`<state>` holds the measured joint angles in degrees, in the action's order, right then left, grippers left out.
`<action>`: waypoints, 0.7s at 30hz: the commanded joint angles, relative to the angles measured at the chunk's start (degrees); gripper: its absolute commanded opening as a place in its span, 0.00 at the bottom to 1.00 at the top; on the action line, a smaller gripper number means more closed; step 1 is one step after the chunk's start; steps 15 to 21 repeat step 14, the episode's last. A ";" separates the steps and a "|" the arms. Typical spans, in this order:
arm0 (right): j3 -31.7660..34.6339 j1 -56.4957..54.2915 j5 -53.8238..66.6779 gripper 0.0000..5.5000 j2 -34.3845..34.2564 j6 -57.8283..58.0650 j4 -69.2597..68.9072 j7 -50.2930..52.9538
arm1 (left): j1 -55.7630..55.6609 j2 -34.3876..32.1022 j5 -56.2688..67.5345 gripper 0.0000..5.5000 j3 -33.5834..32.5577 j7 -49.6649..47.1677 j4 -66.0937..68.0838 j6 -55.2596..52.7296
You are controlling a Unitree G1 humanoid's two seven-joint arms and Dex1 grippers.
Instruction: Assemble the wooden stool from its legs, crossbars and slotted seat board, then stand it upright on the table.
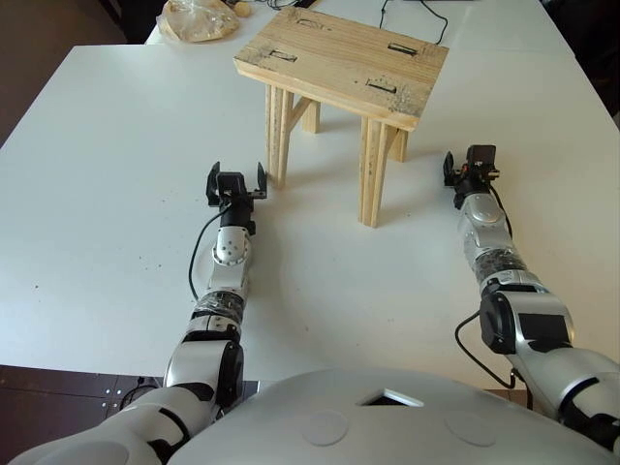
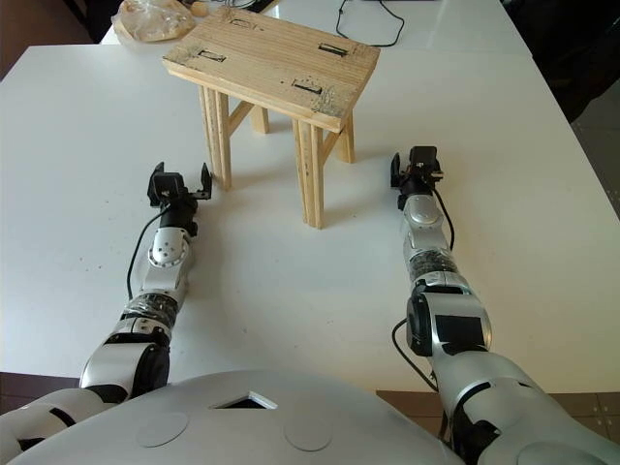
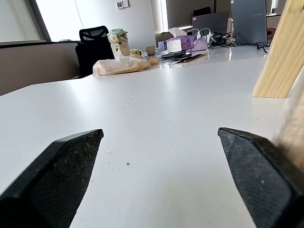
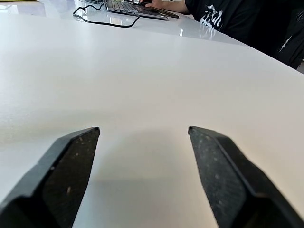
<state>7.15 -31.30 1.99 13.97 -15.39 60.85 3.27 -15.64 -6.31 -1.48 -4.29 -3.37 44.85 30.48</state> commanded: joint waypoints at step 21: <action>0.18 2.40 -0.92 0.62 -1.09 0.14 -0.33 0.88 | 2.17 0.98 -1.27 0.82 2.27 1.88 5.59 -0.03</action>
